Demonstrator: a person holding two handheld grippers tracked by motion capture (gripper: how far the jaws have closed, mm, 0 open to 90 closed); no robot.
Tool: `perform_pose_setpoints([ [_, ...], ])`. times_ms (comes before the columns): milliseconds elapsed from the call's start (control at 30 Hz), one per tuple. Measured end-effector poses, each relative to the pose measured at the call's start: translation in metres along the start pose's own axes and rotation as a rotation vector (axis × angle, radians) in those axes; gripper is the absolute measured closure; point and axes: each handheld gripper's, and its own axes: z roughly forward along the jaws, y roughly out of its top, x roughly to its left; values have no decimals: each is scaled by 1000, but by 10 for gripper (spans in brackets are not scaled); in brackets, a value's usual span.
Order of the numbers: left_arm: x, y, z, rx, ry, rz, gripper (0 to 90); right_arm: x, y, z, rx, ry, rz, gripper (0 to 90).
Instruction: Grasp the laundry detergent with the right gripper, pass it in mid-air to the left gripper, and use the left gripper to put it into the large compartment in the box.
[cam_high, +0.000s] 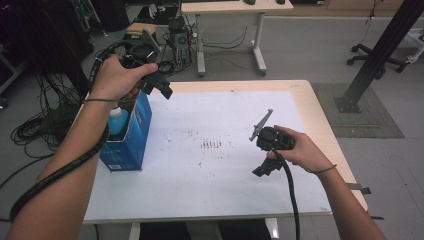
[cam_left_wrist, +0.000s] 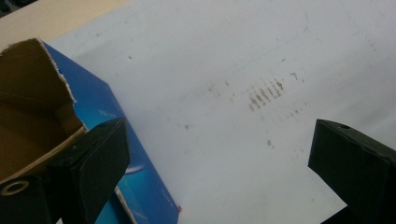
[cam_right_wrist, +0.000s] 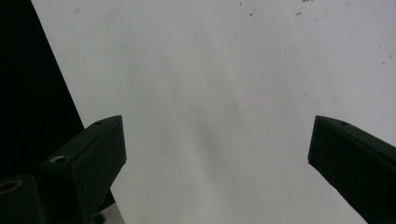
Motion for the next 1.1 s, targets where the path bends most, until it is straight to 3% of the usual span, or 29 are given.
perform_pose_setpoints([
  [300,-1,6,28,-2,13,20,71,-7,4,-8,-3,-7,10,44],
  [367,-3,9,42,-2,14,28,74,-10,10,-13,-5,-13,7,44],
  [433,-3,9,42,-2,14,28,78,-12,18,-20,-7,-25,7,44],
  [467,-5,10,53,7,16,38,79,-13,19,-21,-8,-27,6,42],
  [633,-6,11,63,17,14,45,82,-17,27,-29,-15,-40,5,41],
  [667,-4,13,75,19,24,46,82,-20,32,-34,-15,-45,3,42],
  [900,0,16,87,36,40,41,92,-28,48,-54,-21,-67,8,42],
  [933,0,18,95,37,44,50,93,-29,50,-56,-16,-70,6,41],
  [1100,-2,21,97,45,49,70,94,-32,63,-67,-15,-88,0,41],
])
